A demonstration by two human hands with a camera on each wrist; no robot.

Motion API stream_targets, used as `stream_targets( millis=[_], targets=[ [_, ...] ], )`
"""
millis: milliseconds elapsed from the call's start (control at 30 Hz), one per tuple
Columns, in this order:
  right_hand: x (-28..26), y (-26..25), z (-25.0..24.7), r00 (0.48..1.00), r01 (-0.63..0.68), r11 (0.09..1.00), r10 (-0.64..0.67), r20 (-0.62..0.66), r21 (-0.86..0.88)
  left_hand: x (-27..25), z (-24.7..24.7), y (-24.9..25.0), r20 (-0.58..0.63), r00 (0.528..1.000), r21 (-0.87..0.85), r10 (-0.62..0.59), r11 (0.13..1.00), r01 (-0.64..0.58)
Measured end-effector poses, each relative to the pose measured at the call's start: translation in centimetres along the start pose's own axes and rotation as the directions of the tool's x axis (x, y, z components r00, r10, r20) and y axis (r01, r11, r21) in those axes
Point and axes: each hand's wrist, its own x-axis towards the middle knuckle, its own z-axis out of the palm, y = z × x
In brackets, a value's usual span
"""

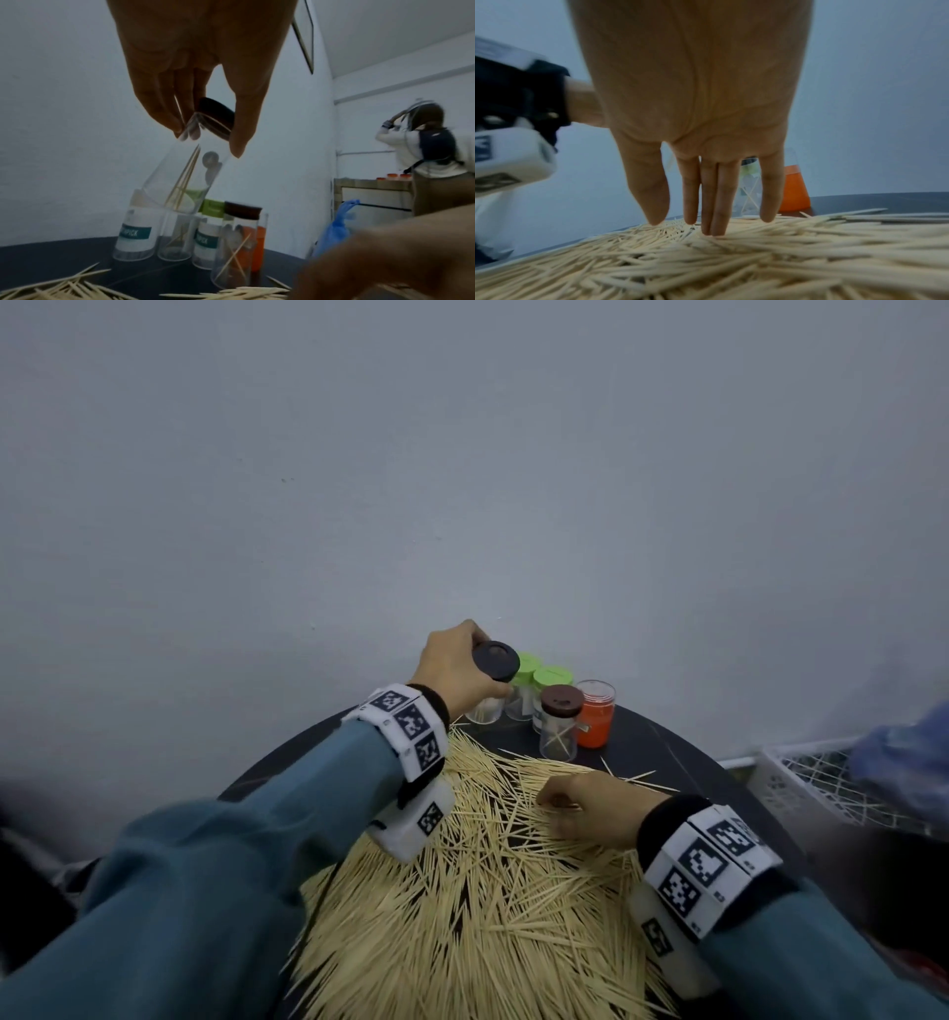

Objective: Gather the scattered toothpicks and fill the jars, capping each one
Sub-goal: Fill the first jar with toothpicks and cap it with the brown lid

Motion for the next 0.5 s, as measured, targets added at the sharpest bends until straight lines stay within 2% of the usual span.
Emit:
stream_targets(
  millis=[133,267,500],
  targets=[
    [-0.4,-0.1,-0.2,0.996,0.044,0.991,-0.034,-0.082,0.128,-3.8,-1.7,0.2,-0.004,0.997,-0.097,0.071,0.993,-0.071],
    [-1.0,-0.2,-0.7,0.97,0.14,0.949,-0.074,-0.231,0.281,-7.4,-2.2,0.0,0.049,0.993,-0.193,0.106,0.977,-0.095],
    [-2.8,-1.9,-1.5,0.891,0.333,0.758,-0.059,-0.45,0.561,-10.3,-1.6,-0.9,0.025,0.987,-0.121,0.156,0.981,-0.152]
  ],
)
